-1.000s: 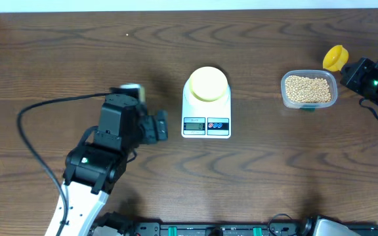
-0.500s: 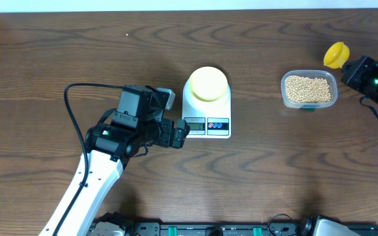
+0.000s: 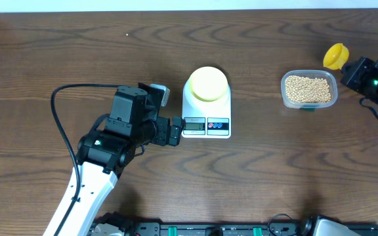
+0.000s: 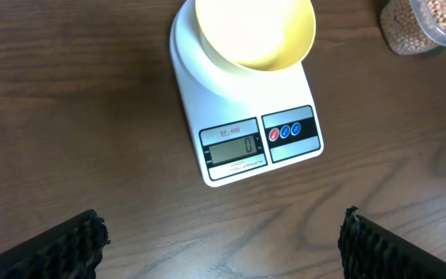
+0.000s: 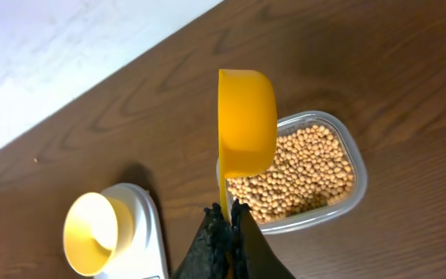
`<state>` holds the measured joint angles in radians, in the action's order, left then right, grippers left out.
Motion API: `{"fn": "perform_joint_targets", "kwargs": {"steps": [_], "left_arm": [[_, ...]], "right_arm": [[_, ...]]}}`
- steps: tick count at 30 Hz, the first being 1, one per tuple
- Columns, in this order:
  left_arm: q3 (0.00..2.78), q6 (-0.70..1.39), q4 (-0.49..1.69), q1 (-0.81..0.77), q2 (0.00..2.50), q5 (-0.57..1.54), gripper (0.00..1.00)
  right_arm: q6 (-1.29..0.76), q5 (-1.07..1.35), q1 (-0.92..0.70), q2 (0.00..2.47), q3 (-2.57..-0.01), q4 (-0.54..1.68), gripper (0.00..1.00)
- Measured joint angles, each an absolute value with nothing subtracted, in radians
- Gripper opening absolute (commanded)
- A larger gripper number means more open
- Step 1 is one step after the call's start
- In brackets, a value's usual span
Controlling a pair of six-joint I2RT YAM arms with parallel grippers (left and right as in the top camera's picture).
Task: Scoop item into bowl and weigh 50g on scale
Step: 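Lower the scoop into the soybean tub with the right gripper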
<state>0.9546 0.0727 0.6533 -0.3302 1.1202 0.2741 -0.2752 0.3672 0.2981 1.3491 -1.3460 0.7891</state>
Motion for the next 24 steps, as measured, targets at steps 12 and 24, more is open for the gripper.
{"fn": "perform_joint_targets", "kwargs": {"steps": [12, 24], "left_arm": [[0.955, 0.073, 0.653, -0.330, 1.120, 0.259, 0.98], [0.955, 0.073, 0.653, -0.330, 1.120, 0.259, 0.98]], "right_arm": [[-0.188, 0.308, 0.298, 1.351, -1.346, 0.861, 0.01], [-0.162, 0.189, 0.291, 1.476, -1.344, 0.867, 0.01]]}}
